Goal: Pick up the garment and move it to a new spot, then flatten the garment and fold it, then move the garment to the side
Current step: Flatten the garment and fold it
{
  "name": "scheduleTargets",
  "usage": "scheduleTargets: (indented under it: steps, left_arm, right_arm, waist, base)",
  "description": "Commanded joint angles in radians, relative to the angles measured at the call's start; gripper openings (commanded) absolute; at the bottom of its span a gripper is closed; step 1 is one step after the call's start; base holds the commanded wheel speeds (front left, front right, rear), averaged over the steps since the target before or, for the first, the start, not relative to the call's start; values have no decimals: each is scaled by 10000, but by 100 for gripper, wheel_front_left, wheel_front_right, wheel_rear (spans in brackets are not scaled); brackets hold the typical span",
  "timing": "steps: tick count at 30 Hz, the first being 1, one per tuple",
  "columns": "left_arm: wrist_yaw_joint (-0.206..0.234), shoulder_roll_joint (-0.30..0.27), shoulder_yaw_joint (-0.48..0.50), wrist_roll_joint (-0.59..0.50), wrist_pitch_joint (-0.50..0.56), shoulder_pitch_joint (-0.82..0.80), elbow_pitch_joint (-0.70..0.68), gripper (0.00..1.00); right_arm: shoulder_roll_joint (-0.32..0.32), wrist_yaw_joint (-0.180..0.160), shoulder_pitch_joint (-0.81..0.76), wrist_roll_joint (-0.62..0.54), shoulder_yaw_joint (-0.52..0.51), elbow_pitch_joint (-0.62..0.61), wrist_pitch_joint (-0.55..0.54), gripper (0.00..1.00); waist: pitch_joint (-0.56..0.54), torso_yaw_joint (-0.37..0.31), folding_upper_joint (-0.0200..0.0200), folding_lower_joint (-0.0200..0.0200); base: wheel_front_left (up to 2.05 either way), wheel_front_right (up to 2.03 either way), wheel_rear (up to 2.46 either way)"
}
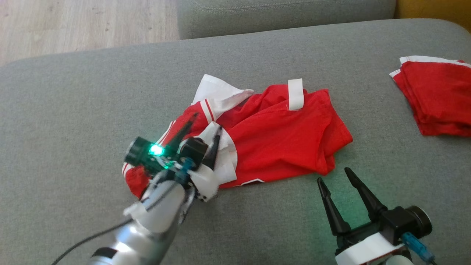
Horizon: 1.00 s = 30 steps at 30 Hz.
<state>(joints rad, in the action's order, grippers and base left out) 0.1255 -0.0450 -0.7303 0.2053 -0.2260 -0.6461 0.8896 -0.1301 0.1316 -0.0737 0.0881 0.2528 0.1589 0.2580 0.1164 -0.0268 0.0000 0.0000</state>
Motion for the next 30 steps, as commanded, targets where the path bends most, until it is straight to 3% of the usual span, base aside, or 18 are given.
scheduleTargets:
  steps: [1,5,12,19,25,26,27,29,30]
  left_arm:
    - [209,-69,-59,-287,-147,-152,-429,100]
    - [385,-61,-786,-765,-20,54,-797,100]
    - [266,-371,-1639,-1410,825,131,-1029,100]
    - [412,-875,-1932,-1724,1559,55,-1139,100]
    - [447,-975,-2017,-1686,1697,81,-1374,100]
    - [456,-984,-2033,-1681,1698,85,-1420,97]
    - [468,-993,-2044,-1672,1687,94,-1469,87]
    - [488,-1012,-2054,-1636,1686,117,-1551,58]
    - [498,-1019,-2060,-1620,1699,125,-1582,49]
  right_arm:
    - [-74,-9,171,39,136,-271,38,100]
    - [1,-9,131,22,69,-272,38,100]
    - [76,-9,163,11,80,-290,38,100]
    - [105,-9,218,22,66,-302,38,100]
    - [103,-9,248,15,16,-302,38,100]
    - [102,-9,248,12,8,-301,38,100]
    - [100,-9,248,7,5,-298,38,100]
    - [99,-9,244,3,-1,-296,38,100]
    - [96,-9,243,-1,-6,-296,38,100]
  waist:
    - [-15,3,0,0]
    - [-55,0,0,0]
    - [-51,-17,0,0]
    - [77,-77,0,0]
    - [140,-134,0,0]
    - [144,-136,0,0]
    - [144,-140,0,0]
    - [145,-134,0,0]
    - [146,-122,0,0]
  base:
    - [0,0,0]
    - [0,0,0]
    - [0,0,0]
    - [0,0,0]
    - [0,0,0]
    - [0,0,0]
    - [0,0,0]
    - [0,0,0]
    - [0,0,0]
